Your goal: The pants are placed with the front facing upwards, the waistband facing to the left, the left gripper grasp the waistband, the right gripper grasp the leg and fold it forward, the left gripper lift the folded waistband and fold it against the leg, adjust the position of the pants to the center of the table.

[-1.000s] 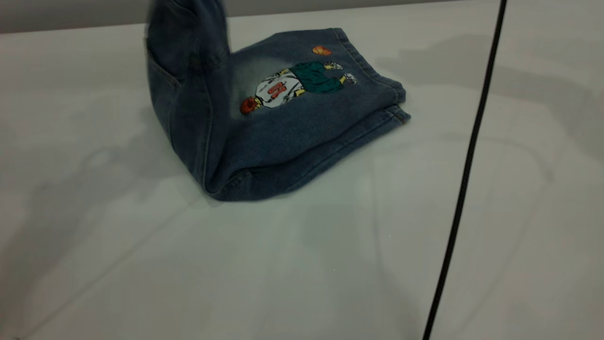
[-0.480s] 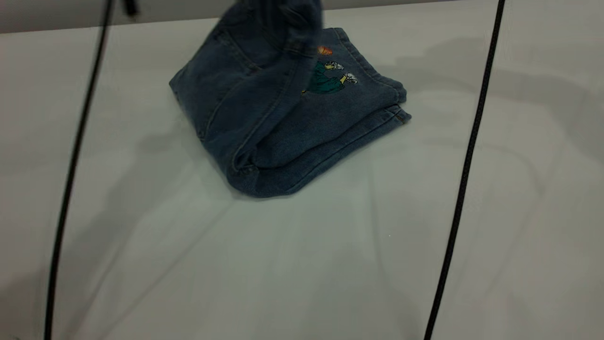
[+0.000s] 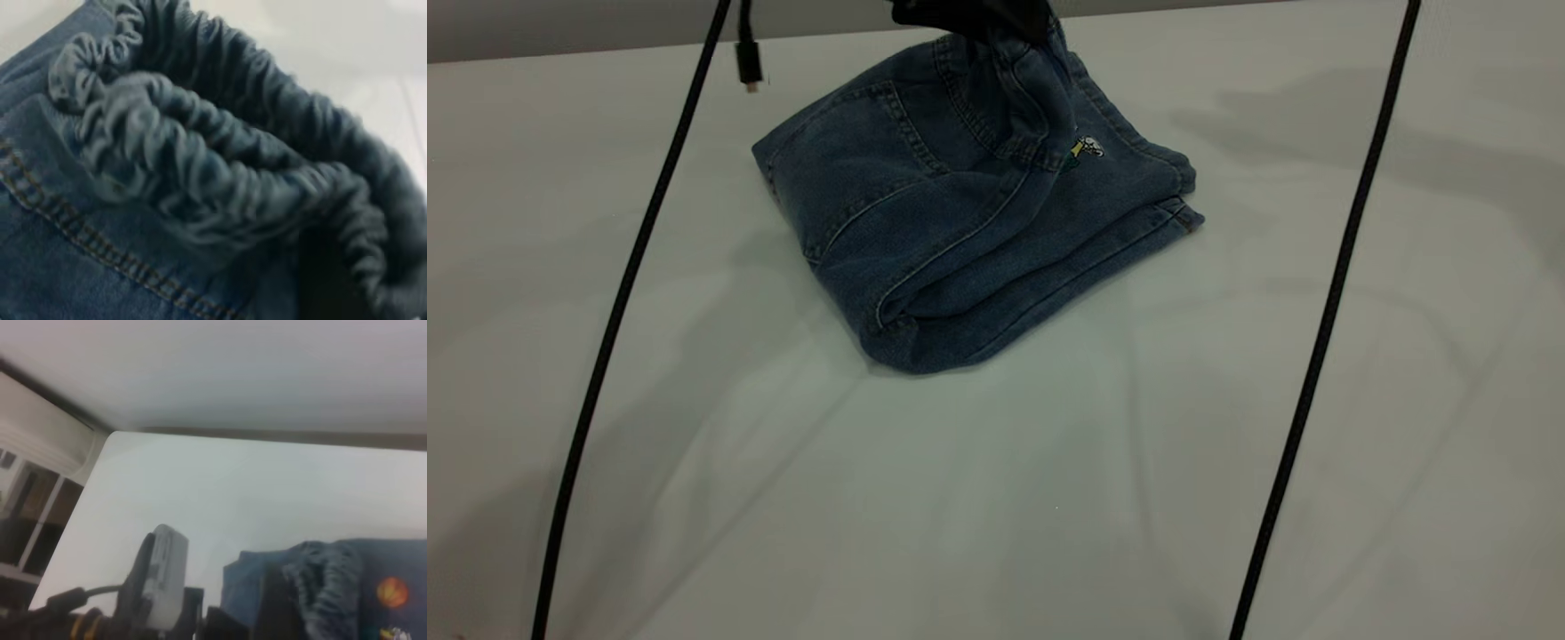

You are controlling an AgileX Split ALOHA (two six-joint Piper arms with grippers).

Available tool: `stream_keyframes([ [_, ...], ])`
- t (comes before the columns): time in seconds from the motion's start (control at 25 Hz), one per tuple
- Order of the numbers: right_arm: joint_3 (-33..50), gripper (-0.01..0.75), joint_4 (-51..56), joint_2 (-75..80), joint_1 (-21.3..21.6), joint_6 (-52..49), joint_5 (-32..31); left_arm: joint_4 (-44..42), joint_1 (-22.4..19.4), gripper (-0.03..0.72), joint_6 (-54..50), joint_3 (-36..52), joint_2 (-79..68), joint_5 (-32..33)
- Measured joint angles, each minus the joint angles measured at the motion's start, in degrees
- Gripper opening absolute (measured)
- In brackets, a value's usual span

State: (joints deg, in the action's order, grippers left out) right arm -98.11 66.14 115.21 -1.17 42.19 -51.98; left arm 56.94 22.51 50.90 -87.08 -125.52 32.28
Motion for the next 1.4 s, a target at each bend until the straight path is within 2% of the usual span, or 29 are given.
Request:
stream_keyframes([
  [0.2, 0.0, 0.425, 0.1, 0.0, 0.0, 0.0, -0.6, 0.0, 0.0, 0.53, 3.4, -0.1, 2.6, -0.1],
  [0.32, 0.0, 0.425, 1.6, 0.0, 0.0, 0.0, -1.8, -0.1, 0.0, 0.59, 4.2, 0.0, 5.7, 0.4],
  [0.4, 0.0, 0.425, 2.1, 0.0, -0.1, 0.0, -3.3, -1.0, -0.1, 0.596, 4.2, 0.0, 8.4, 1.2],
  [0.56, 0.0, 0.425, -0.9, 0.5, -2.8, -0.1, -6.2, -4.8, -1.5, 0.591, 4.2, 0.0, 15.8, 4.3],
  [0.76, 0.0, 0.425, -3.2, 0.4, -5.2, -2.3, -5.4, -6.7, -4.6, 0.59, 1.7, 0.0, 27.4, 8.1],
  [0.92, -0.1, 0.425, -0.1, 0.8, -6.8, -3.7, -4.5, -6.6, -8.0, 0.59, 1.2, 0.0, 37.1, 11.8],
  [1.0, -0.1, 0.425, -0.9, 1.6, -9.7, -4.0, -5.2, -6.6, -9.8, 0.59, 1.2, 0.0, 41.7, 12.8],
  [1.12, 0.0, 0.425, -3.6, 3.3, -14.3, -6.6, -2.8, -6.5, -12.2, 0.59, 1.2, 0.0, 48.6, 11.6],
  [1.32, -0.5, 0.425, -10.1, 8.5, -24.8, -15.3, 7.6, -6.4, -16.4, 0.59, 0.3, 0.0, 57.1, 11.5],
  [1.4, -2.8, 0.425, -14.4, 11.1, -28.6, -19.8, 12.0, -6.4, -16.8, 0.59, -1.2, 0.0, 58.0, 12.8],
])
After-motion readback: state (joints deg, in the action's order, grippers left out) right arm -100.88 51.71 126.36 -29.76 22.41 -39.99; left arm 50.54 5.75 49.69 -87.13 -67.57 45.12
